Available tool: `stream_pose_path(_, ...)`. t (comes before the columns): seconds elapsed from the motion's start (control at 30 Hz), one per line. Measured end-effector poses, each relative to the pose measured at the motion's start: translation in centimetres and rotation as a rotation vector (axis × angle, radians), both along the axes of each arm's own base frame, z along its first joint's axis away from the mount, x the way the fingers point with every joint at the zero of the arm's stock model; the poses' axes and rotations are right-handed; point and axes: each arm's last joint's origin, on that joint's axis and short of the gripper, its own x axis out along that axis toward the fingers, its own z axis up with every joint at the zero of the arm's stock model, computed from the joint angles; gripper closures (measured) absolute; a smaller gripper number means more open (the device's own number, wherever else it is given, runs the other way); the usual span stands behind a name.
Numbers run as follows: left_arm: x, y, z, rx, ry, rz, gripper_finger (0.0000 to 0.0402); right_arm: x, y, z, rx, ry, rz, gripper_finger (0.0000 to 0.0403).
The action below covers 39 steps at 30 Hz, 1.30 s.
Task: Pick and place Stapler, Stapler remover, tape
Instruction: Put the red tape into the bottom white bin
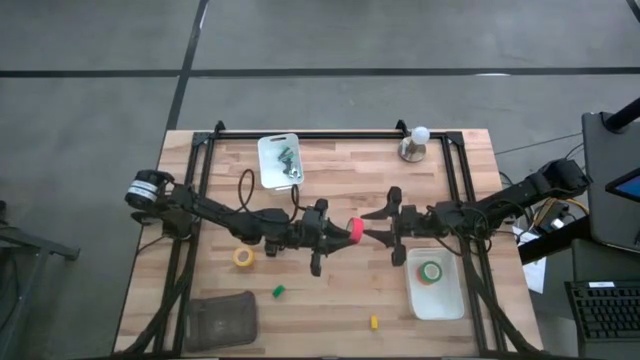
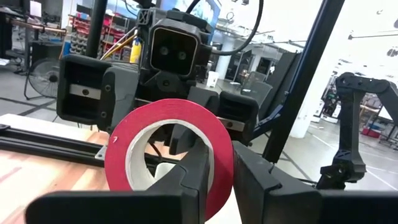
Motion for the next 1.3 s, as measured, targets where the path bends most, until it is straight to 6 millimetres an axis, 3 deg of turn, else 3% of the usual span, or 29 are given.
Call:
stream_pose_path(0.23, 0.3, -0.1, -0.2, -0.005, -0.008, -0.001, 0.0346, 0.0, 0.0, 0.2, 0.037, -0.005, 0.001, 0.0237)
stream_pose_path(0.4, 1.7, -0.4, -0.5, -0.007, -0.011, -0.013, 0.0342, 0.1, 0.0, 0.4, 0.047, -0.008, -0.004, 0.0242)
stream_pose_path(0.8, 2.1, -0.5, -0.3, -0.004, -0.013, -0.014, 0.0342, 0.1, 0.0, 0.2, 0.041, 0.000, 0.000, 0.0290)
stream_pose_path(1.1, 2.0, -0.5, -0.3, 0.005, -0.006, -0.014, 0.0292, 0.1, 0.0, 0.1, 0.025, 0.020, -0.002, 0.0360)
stream_pose_path(1.3, 1.8, -0.5, -0.3, 0.018, 0.035, -0.027, 0.0243, -0.4, -0.1, 0.3, 0.040, 0.049, 0.000, 0.0354)
